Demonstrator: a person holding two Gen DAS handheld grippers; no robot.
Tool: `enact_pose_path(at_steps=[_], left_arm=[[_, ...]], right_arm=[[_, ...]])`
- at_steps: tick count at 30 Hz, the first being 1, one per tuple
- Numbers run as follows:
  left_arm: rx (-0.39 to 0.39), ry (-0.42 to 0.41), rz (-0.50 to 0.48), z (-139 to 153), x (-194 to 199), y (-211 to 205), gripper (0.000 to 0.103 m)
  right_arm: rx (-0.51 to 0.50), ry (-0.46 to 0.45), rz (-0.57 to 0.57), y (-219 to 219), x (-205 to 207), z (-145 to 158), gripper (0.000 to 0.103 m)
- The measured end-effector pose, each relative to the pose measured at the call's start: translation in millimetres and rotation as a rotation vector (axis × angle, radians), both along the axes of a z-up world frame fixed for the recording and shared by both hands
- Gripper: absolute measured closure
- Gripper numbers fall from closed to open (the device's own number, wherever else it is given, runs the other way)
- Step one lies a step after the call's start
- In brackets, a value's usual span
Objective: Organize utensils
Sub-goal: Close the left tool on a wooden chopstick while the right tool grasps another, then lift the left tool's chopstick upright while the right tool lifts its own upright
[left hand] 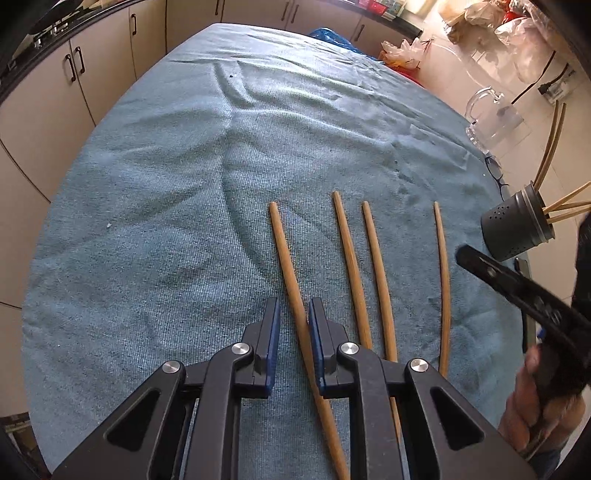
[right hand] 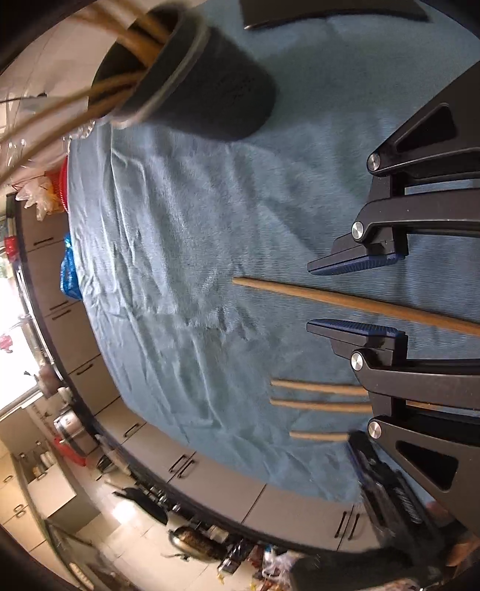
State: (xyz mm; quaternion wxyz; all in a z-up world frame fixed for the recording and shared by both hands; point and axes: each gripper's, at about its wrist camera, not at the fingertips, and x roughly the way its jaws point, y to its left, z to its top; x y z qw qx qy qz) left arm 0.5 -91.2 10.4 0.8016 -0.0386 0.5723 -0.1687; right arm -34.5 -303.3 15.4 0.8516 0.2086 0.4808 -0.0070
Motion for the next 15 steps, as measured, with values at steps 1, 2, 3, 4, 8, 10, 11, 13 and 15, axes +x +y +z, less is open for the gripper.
enact_pose_path(at_steps=[1,2,3,4,8,10,11,13,15], left_arm=[[0.003,-0.003,-0.002,-0.3,0.1,-2.0,0.087],[0.005,-0.005,-0.001,-0.6,0.3,-2.8,0.089],[0.012,-0.012,-0.002,-0.3,-1.0,-3.7,0.090],[0.021,-0.017,-0.005,0.0,-2.0,-4.9,0.090],[0.037,-0.036,-0.001,0.5,-5.8,-5.4,0.093],[0.015,-0.031,-0.004,0.5,-6.4,-3.7,0.094],[0.001,-0.029,-0.009,1.3,-7.1,-3.4,0.095],[-0.018,-0.045,-0.010,5.6,-9.3,-1.4,0.096],[-0.045,-0.066,-0.008,13.9,-11.8,1.5,0.096]], right_arm=[[-0.007,0.008,0.000,1.1,5.2,-1.6,0.076],[-0.031,0.027,0.008,4.0,11.3,-4.3,0.076],[-0.051,0.047,0.014,6.1,15.6,-7.8,0.076],[-0.055,0.066,0.013,7.7,19.0,-12.3,0.076],[-0.122,0.062,0.033,19.0,19.7,-11.6,0.086],[-0.137,0.058,0.050,23.2,17.2,-11.0,0.094],[-0.131,0.056,0.051,22.2,15.5,-10.7,0.094],[-0.078,0.041,0.043,16.7,10.1,-9.0,0.095],[-0.039,0.001,0.041,15.3,1.8,-3.7,0.095]])
